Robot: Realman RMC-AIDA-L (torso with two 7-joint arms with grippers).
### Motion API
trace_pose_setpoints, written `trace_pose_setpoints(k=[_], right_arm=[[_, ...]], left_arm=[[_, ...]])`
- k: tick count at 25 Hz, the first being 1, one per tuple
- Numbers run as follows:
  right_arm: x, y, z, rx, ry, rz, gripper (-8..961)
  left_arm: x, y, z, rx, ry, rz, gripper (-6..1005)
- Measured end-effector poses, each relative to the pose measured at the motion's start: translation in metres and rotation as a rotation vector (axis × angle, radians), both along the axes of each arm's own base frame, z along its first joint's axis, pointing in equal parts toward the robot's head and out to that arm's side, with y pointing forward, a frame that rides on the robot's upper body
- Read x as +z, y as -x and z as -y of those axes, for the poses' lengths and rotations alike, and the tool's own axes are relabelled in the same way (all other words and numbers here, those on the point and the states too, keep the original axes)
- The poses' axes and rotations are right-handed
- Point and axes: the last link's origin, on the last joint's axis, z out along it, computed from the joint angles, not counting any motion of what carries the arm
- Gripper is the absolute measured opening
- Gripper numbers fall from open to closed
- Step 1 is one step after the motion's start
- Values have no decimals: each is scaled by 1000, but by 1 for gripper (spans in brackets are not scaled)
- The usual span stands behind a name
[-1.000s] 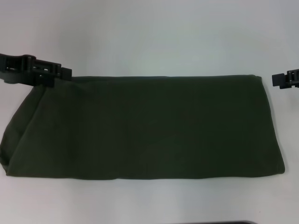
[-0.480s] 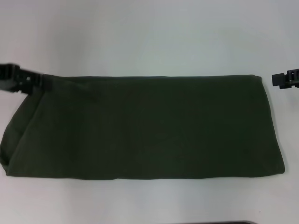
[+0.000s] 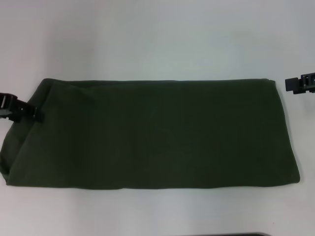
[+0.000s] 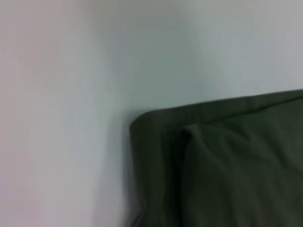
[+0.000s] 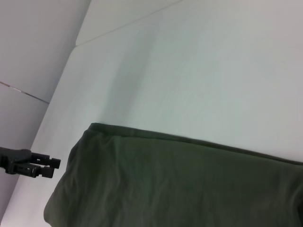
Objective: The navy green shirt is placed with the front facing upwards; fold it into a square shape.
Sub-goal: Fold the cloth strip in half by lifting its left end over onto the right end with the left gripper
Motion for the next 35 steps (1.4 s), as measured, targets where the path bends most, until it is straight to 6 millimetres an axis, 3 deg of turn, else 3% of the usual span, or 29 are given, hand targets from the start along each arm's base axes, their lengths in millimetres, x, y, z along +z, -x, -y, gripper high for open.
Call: trace_pose_setpoints(k=[16, 23, 35], right_arm=[[-2, -3, 3, -6, 1, -2, 638], [-3, -3, 4, -8, 3, -4, 638], [-3, -3, 5, -10, 6, -6, 638]], left_arm=[[8, 24, 1, 163, -52, -5, 774], [0, 27, 0, 144, -47, -16, 775], [2, 33, 1, 130, -52, -50, 775]])
